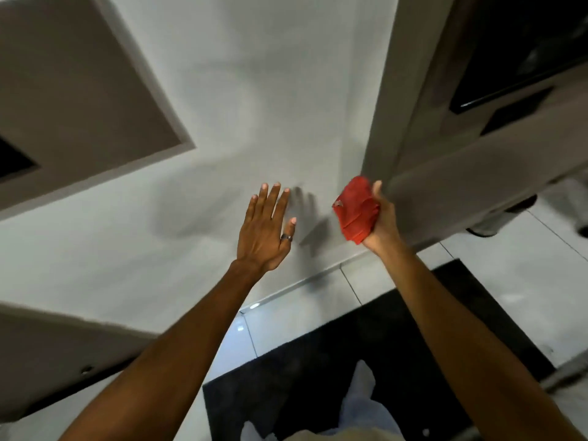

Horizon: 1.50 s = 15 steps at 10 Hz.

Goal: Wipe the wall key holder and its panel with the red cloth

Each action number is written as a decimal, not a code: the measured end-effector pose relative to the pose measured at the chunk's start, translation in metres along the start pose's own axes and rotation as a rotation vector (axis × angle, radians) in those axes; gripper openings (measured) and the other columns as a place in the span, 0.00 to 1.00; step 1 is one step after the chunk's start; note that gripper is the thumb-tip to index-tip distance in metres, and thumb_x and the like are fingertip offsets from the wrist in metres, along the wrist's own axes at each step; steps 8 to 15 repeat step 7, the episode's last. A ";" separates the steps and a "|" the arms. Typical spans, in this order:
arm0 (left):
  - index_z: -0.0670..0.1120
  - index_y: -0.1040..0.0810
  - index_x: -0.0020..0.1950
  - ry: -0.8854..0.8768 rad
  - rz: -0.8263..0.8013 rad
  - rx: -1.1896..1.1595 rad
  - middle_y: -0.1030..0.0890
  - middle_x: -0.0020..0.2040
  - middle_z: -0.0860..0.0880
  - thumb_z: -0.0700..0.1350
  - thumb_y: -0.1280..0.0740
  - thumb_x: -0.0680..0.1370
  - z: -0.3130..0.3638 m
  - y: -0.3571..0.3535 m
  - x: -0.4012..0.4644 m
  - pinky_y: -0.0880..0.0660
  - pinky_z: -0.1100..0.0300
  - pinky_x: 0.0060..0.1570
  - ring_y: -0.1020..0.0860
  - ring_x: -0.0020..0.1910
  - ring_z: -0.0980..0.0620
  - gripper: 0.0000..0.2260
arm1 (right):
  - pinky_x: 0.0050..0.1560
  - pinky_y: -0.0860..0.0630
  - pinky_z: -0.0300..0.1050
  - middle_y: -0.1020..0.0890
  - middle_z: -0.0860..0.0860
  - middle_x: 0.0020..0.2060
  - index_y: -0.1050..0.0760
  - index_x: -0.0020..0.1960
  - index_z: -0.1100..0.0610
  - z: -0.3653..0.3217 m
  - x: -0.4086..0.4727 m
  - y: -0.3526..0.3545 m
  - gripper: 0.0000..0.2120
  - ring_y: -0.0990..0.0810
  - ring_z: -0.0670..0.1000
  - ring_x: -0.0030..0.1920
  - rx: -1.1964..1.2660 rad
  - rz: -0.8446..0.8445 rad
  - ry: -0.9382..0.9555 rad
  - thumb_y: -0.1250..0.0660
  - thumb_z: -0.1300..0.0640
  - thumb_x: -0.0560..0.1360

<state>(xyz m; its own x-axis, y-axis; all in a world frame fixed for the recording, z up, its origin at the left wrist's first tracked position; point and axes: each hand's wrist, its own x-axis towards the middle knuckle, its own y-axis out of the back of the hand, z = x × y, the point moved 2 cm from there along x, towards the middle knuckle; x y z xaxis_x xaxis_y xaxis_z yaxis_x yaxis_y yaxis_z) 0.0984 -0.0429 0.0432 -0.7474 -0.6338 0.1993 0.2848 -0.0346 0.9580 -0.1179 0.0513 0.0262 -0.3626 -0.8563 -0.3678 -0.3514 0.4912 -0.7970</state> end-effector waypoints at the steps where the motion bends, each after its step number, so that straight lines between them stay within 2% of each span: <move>1: 0.46 0.49 0.84 0.028 -0.115 -0.025 0.49 0.84 0.45 0.61 0.59 0.83 0.030 -0.036 0.022 0.58 0.49 0.83 0.57 0.83 0.45 0.32 | 0.56 0.18 0.48 0.15 0.49 0.47 0.22 0.58 0.51 -0.072 0.024 0.061 0.14 0.20 0.51 0.53 -0.189 0.130 0.116 0.38 0.43 0.81; 2: 0.47 0.53 0.84 0.074 -0.213 -0.028 0.53 0.85 0.47 0.61 0.59 0.83 0.051 -0.069 0.037 0.61 0.51 0.82 0.61 0.83 0.47 0.32 | 0.54 0.19 0.47 0.17 0.50 0.50 0.22 0.65 0.54 -0.121 0.048 0.113 0.17 0.19 0.52 0.50 -1.020 0.259 0.406 0.37 0.44 0.84; 3: 0.48 0.54 0.84 0.125 -0.253 0.000 0.54 0.85 0.47 0.62 0.60 0.83 0.066 -0.097 0.047 0.61 0.52 0.82 0.62 0.83 0.48 0.32 | 0.63 0.22 0.42 0.20 0.46 0.61 0.26 0.70 0.44 -0.132 0.080 0.151 0.14 0.21 0.47 0.62 -1.697 0.046 0.560 0.39 0.44 0.86; 4: 0.48 0.56 0.84 0.147 -0.287 0.045 0.56 0.84 0.47 0.62 0.61 0.84 0.078 -0.117 0.051 0.61 0.51 0.82 0.63 0.83 0.47 0.32 | 0.83 0.43 0.62 0.33 0.53 0.80 0.35 0.79 0.50 -0.099 0.105 0.192 0.24 0.40 0.60 0.82 -2.267 -0.017 0.460 0.50 0.43 0.87; 5: 0.48 0.56 0.84 0.189 -0.253 0.075 0.58 0.84 0.47 0.63 0.59 0.83 0.087 -0.116 0.051 0.61 0.49 0.82 0.64 0.82 0.46 0.33 | 0.85 0.57 0.64 0.44 0.54 0.84 0.44 0.84 0.50 -0.085 0.102 0.190 0.32 0.52 0.60 0.85 -2.274 0.114 0.380 0.59 0.39 0.84; 6: 0.47 0.53 0.84 0.197 -0.143 0.083 0.55 0.84 0.46 0.62 0.55 0.84 0.088 -0.101 0.056 0.57 0.46 0.83 0.61 0.83 0.45 0.32 | 0.84 0.60 0.66 0.48 0.56 0.84 0.49 0.85 0.51 -0.084 0.090 0.171 0.33 0.54 0.62 0.85 -2.282 0.226 0.461 0.60 0.37 0.84; 7: 0.45 0.49 0.84 0.183 0.023 0.078 0.52 0.84 0.44 0.61 0.53 0.85 0.088 -0.068 0.063 0.53 0.44 0.83 0.57 0.83 0.44 0.32 | 0.84 0.57 0.65 0.48 0.57 0.84 0.49 0.85 0.51 -0.067 0.068 0.134 0.31 0.52 0.62 0.84 -2.153 0.283 0.696 0.58 0.38 0.86; 15: 0.45 0.49 0.84 0.183 0.023 0.078 0.52 0.84 0.44 0.61 0.53 0.85 0.088 -0.068 0.063 0.53 0.44 0.83 0.57 0.83 0.44 0.32 | 0.84 0.57 0.65 0.48 0.57 0.84 0.49 0.85 0.51 -0.067 0.068 0.134 0.31 0.52 0.62 0.84 -2.153 0.283 0.696 0.58 0.38 0.86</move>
